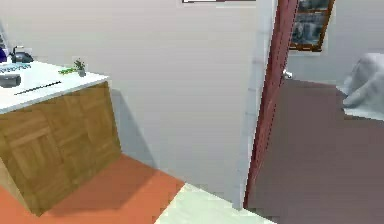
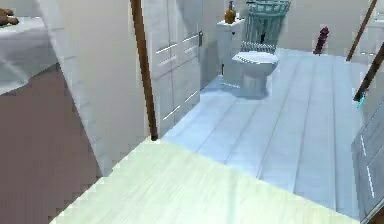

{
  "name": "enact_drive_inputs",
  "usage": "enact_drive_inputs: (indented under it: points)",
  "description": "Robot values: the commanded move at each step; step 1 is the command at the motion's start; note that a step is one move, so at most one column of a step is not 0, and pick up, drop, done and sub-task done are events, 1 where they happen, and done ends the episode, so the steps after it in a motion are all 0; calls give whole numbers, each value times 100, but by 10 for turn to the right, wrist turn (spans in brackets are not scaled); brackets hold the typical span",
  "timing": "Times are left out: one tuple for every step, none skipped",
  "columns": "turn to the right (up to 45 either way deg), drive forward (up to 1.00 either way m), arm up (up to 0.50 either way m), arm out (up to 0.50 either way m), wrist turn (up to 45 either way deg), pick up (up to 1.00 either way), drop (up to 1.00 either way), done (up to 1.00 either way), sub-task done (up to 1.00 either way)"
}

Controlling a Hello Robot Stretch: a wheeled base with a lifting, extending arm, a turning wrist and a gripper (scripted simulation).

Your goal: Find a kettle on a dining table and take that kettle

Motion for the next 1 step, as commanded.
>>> enact_drive_inputs:
  points:
    - [-450, 0, 0, 0, 0, 0, 0, 0, 0]
